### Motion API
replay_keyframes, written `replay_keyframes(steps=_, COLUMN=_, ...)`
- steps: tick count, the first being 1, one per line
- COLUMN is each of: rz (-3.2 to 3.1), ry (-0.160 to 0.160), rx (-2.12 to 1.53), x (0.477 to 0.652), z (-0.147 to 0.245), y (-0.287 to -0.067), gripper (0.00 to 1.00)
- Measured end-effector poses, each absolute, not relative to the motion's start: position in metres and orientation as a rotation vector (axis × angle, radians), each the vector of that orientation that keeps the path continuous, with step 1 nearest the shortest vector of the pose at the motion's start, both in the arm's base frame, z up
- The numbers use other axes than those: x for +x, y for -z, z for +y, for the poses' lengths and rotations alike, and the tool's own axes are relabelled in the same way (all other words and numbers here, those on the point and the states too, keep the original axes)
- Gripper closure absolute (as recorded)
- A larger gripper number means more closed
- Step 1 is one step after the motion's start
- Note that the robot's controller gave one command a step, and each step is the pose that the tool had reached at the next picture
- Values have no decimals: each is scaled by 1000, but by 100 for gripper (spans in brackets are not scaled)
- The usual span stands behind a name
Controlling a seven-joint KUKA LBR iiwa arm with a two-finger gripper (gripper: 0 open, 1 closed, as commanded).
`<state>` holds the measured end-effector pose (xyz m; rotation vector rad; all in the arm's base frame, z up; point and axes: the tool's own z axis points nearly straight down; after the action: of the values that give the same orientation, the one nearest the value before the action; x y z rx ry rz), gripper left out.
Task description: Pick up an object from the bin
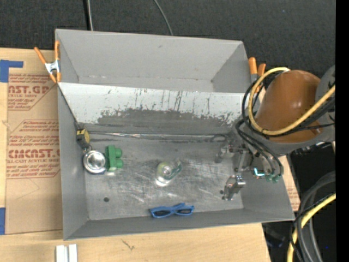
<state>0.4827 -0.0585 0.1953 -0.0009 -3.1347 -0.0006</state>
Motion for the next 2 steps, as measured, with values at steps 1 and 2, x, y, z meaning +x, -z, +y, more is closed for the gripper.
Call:
replay_keyframes(steps=1, rz=-3121, ry=3, rx=312, x=496, z=6, y=-90, gripper=0)
replay_keyframes(steps=2, rz=-3139, ry=-4, rx=384, x=487, z=43, y=-74, gripper=0)
